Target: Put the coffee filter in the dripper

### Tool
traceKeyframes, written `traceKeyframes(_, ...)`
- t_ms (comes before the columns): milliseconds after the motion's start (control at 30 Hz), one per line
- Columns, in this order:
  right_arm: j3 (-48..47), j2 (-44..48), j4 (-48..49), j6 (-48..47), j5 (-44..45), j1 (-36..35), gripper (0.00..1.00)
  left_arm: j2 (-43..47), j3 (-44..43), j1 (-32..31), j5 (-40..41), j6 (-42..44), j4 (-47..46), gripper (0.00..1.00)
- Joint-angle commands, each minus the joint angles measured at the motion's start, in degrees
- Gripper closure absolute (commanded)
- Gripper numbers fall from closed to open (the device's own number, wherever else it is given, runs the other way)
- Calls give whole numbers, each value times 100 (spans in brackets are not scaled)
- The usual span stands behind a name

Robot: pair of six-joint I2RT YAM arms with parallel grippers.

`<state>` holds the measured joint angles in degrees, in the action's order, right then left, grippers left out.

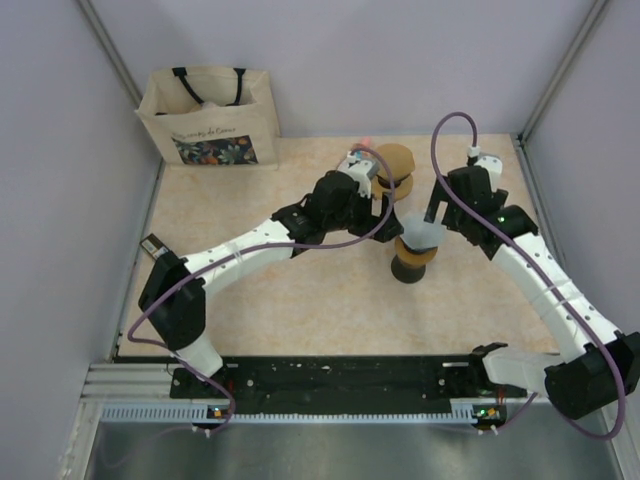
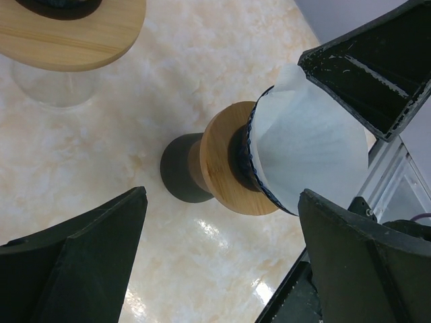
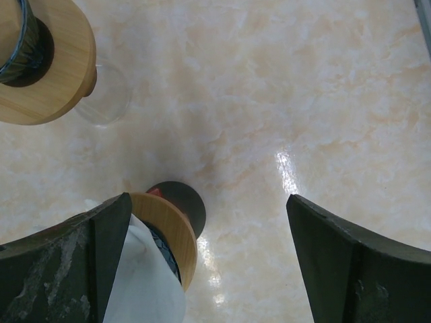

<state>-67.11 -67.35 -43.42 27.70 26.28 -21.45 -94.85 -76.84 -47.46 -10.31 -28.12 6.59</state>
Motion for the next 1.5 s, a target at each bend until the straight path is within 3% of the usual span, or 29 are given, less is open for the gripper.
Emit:
traceKeyframes(0,102,20,255,33,-71,45,1,-112,-174,-9,-182,-71,-176,1)
traceKeyframes(300,41,170,255,16,-45,45,1,18,-103,-17,-112,-97,-35,1)
traceKeyframes(700,-496,995,351,297,702,45,1,888,-235,-9,-587,113,17,1)
traceKeyframes(900,-338,1382,387,349,1194,45,1,1881,11,18,474,526,447,1)
traceKeyframes(1000,-347,1427,212,394,1388,141,1,2390,212,166,2071,659,1044,1)
traceKeyframes(1067,-285,1400,124,411,1423,290,1,2812,510,734,2655,458,1361,1)
traceKeyframes(1133,-171,1391,88,525,1511,448,1,3286,967,1465,2516,133,1503,1)
traceKeyframes(1200,-22,1383,88,630,1616,493,1,3735,1468,2221,2935,-122,1634,1)
traceKeyframes(1333,242,1435,132,710,1705,493,1,4342,1935,2812,3753,-290,2275,1)
traceKeyframes(1467,541,1611,255,675,1827,493,1,4781,2304,2909,4229,-519,2646,1)
